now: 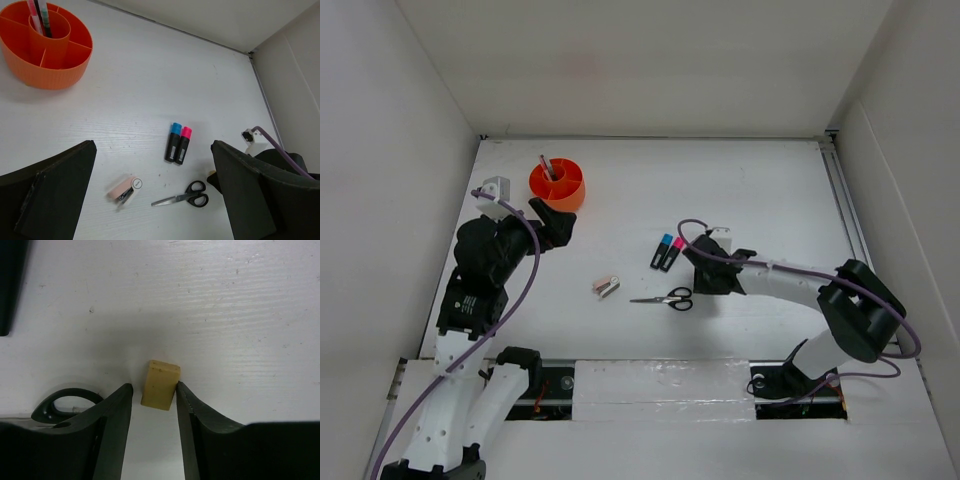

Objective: Sort the stationery into containers
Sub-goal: Pick up the stationery from the center of the board.

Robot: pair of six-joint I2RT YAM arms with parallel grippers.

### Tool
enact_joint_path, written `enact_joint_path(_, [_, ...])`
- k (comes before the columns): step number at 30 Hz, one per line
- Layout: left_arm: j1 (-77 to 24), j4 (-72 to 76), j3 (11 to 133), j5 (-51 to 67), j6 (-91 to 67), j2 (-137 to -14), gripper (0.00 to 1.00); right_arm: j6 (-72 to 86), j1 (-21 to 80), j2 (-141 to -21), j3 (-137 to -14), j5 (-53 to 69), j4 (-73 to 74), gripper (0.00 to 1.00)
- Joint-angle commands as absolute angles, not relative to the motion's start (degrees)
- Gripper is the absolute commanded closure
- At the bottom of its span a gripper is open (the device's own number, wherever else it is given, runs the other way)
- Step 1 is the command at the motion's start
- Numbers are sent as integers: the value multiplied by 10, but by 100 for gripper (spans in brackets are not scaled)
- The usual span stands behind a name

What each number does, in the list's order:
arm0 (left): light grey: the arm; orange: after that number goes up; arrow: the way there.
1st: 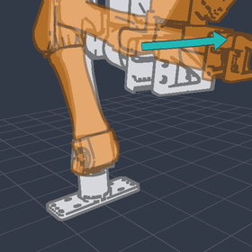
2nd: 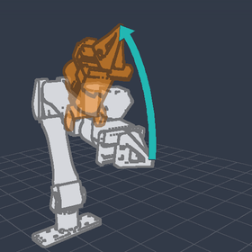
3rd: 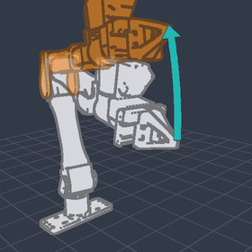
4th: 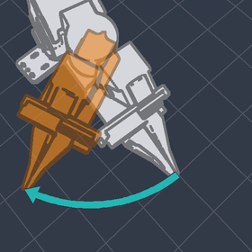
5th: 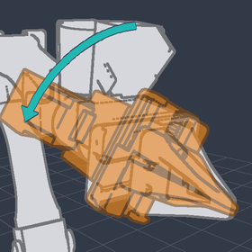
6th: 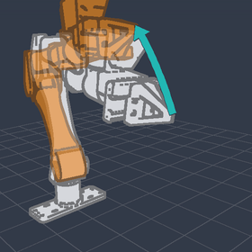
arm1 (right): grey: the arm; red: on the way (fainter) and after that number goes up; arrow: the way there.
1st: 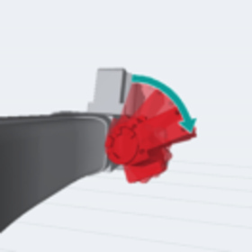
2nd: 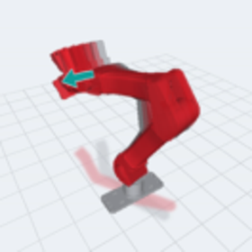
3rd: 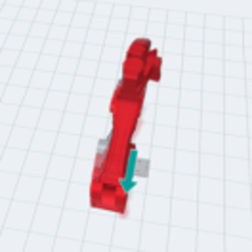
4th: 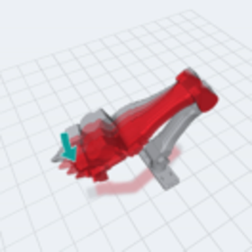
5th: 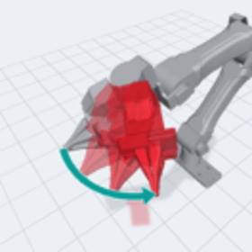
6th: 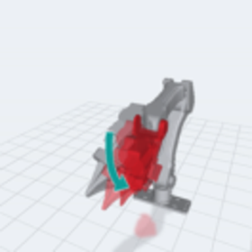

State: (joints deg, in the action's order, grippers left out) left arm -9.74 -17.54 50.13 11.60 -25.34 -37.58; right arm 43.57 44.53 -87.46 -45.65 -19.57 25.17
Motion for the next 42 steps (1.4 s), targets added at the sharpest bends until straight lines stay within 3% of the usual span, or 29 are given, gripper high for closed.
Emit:
enact_joint_path(1, [-98, -152, 498, 124, -245, -364, 0, 468, 464, -901, -435, -144, 308, 53])
enact_joint_path(7, [-98, -152, 498, 130, -245, -364, 0, 475, 475, -901, -435, -144, 314, 49])
enact_joint_path(11, [-98, -152, 498, 135, -245, -364, 0, 488, 475, -901, -430, -149, 308, 55])
enact_joint_path(19, [-98, -152, 498, 141, -245, -364, 0, 494, 480, -925, -435, -160, 302, 55])
enact_joint_path(25, [-98, -152, 498, 141, -245, -364, 0, 494, 480, -931, -440, -165, 308, 66])
enact_joint_path(29, [-98, -152, 498, 141, -245, -364, 0, 494, 480, -937, -446, -171, 308, 67])
enact_joint_path(32, [-98, -152, 498, 141, -245, -364, 0, 494, 480, -937, -446, -171, 308, 79])
enact_joint_path(34, [-98, -152, 498, 146, -245, -364, 0, 488, 480, -937, -446, -171, 308, 98])
enact_joint_path(42, [-98, -147, 498, 146, -245, -364, 0, 482, 510, -902, -472, -225, 334, 100])
